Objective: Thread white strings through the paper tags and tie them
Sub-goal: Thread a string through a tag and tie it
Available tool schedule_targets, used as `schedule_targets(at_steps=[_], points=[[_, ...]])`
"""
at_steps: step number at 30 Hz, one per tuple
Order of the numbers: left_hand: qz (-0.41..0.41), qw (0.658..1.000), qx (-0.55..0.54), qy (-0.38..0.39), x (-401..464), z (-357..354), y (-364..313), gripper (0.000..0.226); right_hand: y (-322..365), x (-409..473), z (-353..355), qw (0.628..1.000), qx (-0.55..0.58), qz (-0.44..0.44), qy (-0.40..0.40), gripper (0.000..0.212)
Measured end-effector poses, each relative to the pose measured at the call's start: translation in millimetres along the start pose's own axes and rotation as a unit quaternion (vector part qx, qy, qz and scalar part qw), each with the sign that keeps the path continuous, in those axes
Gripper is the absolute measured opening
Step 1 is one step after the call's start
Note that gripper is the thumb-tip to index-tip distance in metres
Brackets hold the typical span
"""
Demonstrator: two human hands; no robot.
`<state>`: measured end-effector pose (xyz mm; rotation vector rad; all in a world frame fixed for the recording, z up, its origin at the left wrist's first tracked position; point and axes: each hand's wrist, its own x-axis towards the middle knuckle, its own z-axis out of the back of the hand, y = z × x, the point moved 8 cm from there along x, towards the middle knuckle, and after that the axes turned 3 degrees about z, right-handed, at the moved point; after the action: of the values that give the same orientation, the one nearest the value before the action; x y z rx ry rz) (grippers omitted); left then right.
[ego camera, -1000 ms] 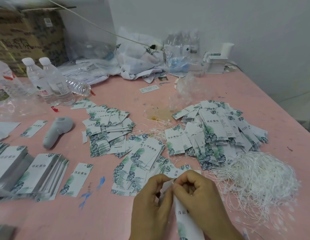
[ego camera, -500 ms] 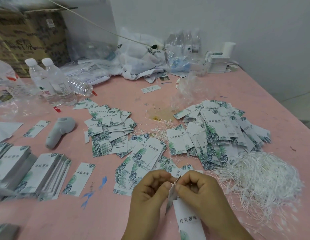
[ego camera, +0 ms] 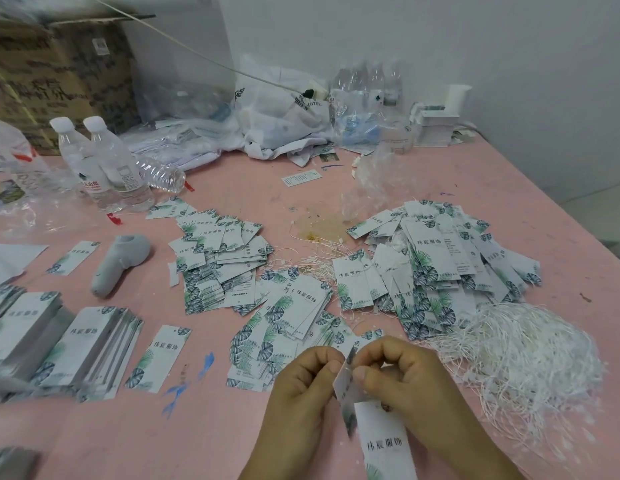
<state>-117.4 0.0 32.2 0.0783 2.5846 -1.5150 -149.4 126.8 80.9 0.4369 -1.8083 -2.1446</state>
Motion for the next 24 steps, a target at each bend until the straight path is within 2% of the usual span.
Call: schedule_targets(at_steps=[5, 11, 15, 17, 20, 24], points=[[0.003, 0.995, -0.081, -0.06, 2.2, 7.5, -4.3, 0.016, -5.6, 1.9, 21.4, 0.997, -0.079, -0.02, 0.013, 0.033], [-0.007, 0.983, -0.144, -0.115, 2.2, 14.3, -6.3, 0.014, -20.8, 0.2, 22.1, 0.958, -0.256, -0.066, 0.109, 0.024], [-0.011, 0.979, -0.168, -0.116, -0.3, 16.6, -9.9, 0.009, -19.6, -0.3, 22.2, 0.969, -0.212, -0.067, 0.107, 0.022], [-0.02, 0.978, -0.175, -0.11, -1.5, 16.0, -13.8, 0.015, -17.3, -0.6, 25.4, 0.981, -0.148, -0.08, 0.093, 0.019], [-0.037, 0.977, -0.171, -0.118, -2.7, 18.0, -19.3, 0.025, -13.6, -2.5, 32.3, 0.986, -0.124, -0.085, 0.074, 0.02], [-0.041, 0.972, -0.188, -0.137, -3.4, 23.8, -24.5, 0.022, -7.0, -2.4, 39.4, 0.992, -0.092, -0.077, 0.05, 0.023]])
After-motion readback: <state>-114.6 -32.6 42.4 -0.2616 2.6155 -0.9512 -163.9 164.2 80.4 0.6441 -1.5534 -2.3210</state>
